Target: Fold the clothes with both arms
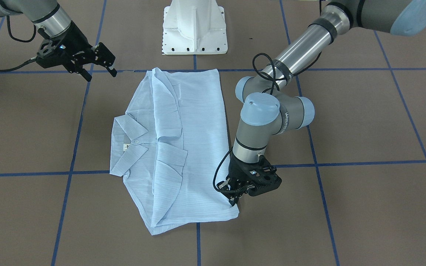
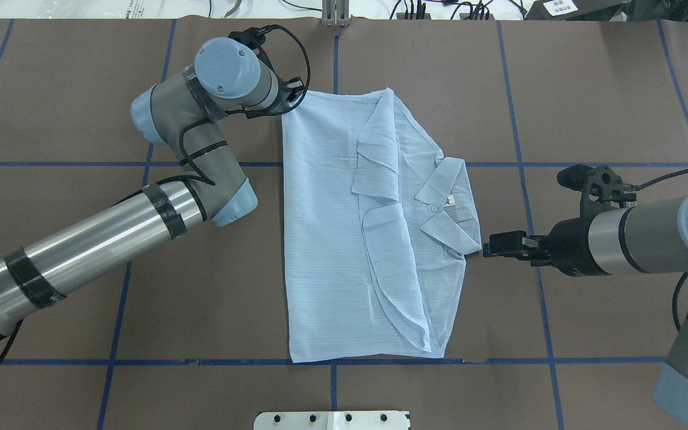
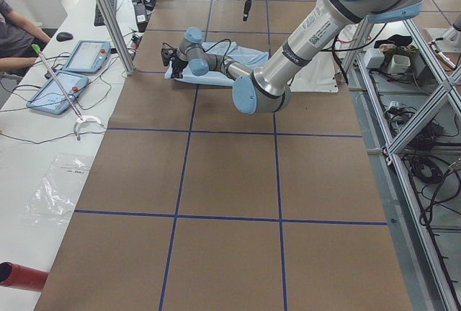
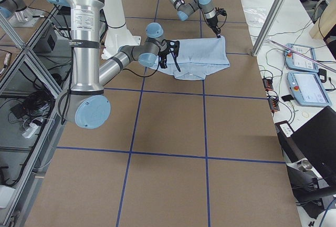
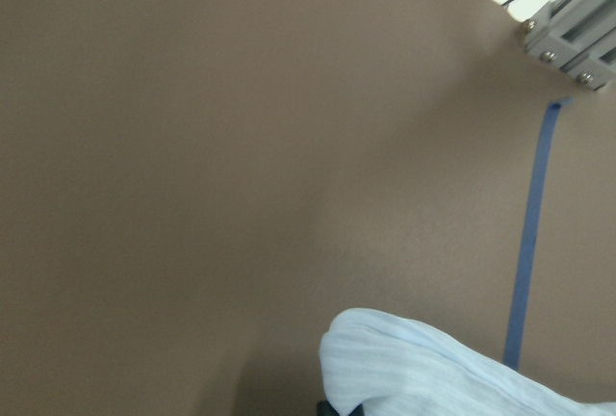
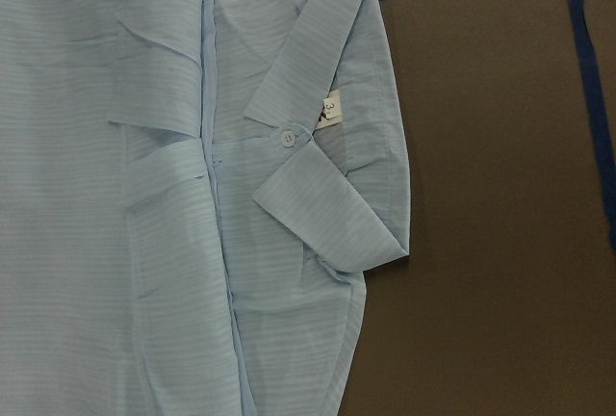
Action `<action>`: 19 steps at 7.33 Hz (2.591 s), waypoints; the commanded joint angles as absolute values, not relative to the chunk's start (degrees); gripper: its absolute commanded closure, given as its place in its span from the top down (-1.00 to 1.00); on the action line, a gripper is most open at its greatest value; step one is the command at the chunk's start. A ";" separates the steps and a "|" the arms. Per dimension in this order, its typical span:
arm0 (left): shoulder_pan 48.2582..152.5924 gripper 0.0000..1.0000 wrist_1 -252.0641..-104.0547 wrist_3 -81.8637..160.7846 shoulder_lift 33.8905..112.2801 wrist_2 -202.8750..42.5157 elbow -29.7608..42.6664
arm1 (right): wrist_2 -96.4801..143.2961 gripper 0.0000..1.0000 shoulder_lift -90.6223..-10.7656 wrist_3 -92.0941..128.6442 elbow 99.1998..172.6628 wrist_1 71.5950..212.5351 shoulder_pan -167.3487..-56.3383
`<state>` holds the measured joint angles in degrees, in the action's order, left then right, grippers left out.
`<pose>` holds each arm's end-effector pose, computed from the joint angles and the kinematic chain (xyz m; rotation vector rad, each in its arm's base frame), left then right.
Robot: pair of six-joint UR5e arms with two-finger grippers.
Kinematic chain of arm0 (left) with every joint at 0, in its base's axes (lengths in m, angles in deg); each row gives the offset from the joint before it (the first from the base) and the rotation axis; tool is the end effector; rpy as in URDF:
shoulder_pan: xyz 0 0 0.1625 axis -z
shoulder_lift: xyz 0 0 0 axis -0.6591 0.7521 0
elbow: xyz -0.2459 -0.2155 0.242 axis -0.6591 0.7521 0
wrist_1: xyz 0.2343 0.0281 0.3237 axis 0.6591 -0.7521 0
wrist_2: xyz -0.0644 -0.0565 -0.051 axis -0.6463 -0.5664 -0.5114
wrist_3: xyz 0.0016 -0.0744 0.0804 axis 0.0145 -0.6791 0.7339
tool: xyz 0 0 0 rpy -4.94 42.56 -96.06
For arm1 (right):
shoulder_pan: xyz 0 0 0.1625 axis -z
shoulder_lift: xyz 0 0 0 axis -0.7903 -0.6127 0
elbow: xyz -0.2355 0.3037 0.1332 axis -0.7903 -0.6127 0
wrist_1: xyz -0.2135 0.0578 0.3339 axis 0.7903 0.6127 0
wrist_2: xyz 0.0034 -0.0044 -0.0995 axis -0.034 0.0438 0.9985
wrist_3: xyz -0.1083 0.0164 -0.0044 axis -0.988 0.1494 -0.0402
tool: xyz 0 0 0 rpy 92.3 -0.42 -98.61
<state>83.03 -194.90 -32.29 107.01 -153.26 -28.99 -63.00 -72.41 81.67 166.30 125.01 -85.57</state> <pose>0.5337 -0.6442 0.2439 0.3561 1.0438 -0.5567 -0.3212 -0.3274 0.3307 0.1134 -1.1089 0.1794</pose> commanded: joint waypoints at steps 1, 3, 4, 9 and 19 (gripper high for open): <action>83.07 -1.00 -202.48 -31.77 107.81 -151.81 -32.57 | -62.99 1.00 -72.29 81.67 166.16 125.00 -85.61; 83.33 0.98 -202.41 -26.28 107.37 -151.55 -32.49 | -62.47 1.00 -72.29 81.67 166.07 125.00 -85.52; 84.81 1.00 -202.14 -24.49 107.19 -151.81 -32.49 | -61.16 1.00 -71.68 81.67 165.72 125.08 -85.44; 90.18 1.00 -193.99 -15.18 89.67 -164.03 -11.90 | -54.66 1.00 -55.12 79.83 160.97 145.48 -78.78; 90.54 1.00 -187.11 -13.75 77.40 -166.31 4.69 | -35.31 1.00 -42.94 63.21 150.52 159.18 -62.41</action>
<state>90.55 -187.10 -13.75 77.59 -166.25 4.71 -35.55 -42.94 64.01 150.83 159.11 -62.62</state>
